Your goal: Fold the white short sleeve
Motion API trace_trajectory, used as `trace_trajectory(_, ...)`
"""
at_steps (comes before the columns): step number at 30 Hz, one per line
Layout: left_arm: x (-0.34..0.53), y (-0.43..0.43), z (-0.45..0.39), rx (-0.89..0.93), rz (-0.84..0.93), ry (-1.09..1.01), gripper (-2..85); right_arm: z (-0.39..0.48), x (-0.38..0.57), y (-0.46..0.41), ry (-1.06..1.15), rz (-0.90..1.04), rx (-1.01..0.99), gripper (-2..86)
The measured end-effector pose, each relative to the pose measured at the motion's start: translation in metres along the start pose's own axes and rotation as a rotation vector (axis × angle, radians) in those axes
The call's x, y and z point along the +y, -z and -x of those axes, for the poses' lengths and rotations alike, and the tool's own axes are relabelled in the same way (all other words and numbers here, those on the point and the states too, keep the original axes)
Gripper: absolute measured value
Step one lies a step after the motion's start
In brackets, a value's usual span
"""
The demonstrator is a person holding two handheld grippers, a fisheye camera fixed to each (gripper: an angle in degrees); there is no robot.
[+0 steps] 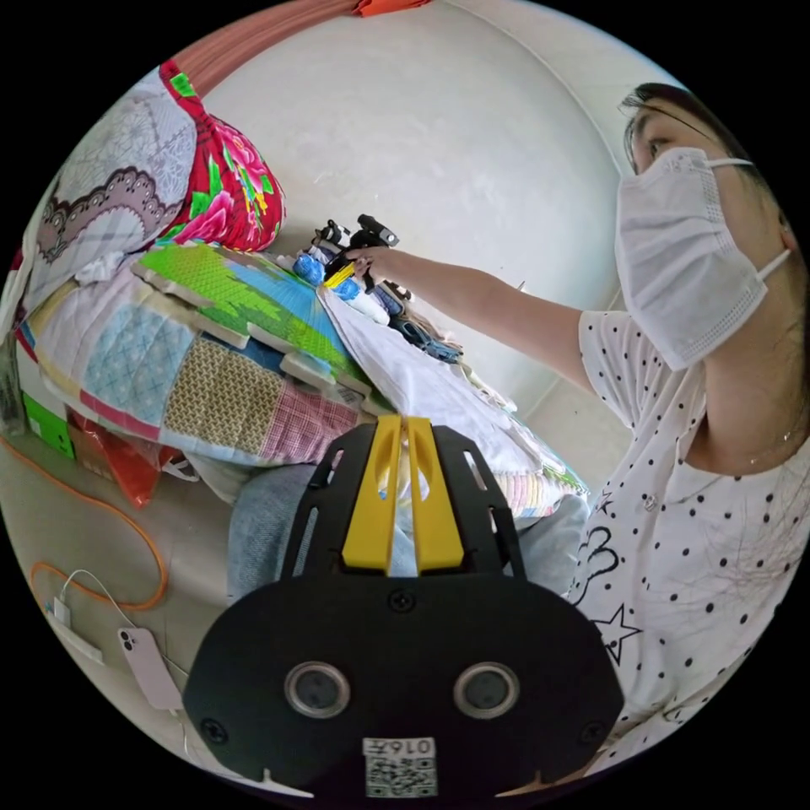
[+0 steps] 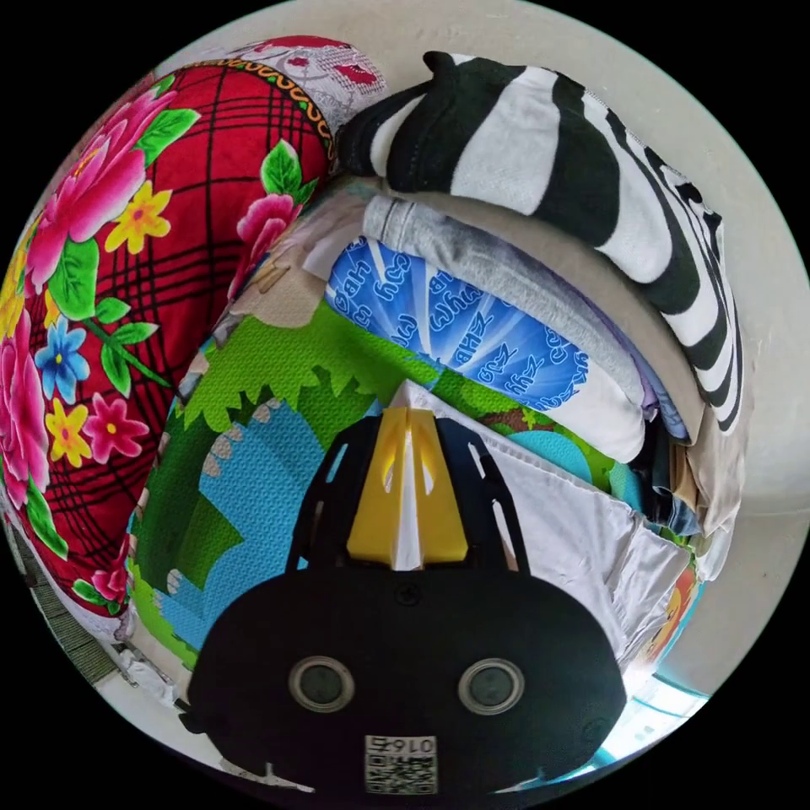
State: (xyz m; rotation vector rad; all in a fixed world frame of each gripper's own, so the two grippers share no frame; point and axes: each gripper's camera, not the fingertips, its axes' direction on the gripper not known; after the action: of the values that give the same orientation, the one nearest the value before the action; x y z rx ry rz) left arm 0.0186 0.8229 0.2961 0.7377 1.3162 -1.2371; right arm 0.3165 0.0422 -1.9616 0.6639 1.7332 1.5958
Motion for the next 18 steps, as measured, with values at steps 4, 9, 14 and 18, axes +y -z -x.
trace_trajectory(4, 0.003, 0.001, -0.002, 0.006, -0.012, 0.002, -1.0, -0.024, -0.002, -0.014, -0.069, -0.02, -0.161, 1.8)
trace_trajectory(9, 0.007, -0.003, -0.004, 0.016, -0.006, 0.01, -0.9, -0.038, 0.001, -0.044, -0.063, -0.018, -0.266, 7.0)
trace_trajectory(14, 0.009, -0.007, -0.01, 0.015, -0.001, -0.003, -0.9, -0.032, 0.001, -0.058, -0.051, 0.022, -0.18, 10.2)
trace_trajectory(18, 0.012, -0.01, -0.02, 0.026, 0.0, -0.039, -0.9, -0.01, 0.006, -0.079, 0.032, 0.039, -0.06, 8.0)
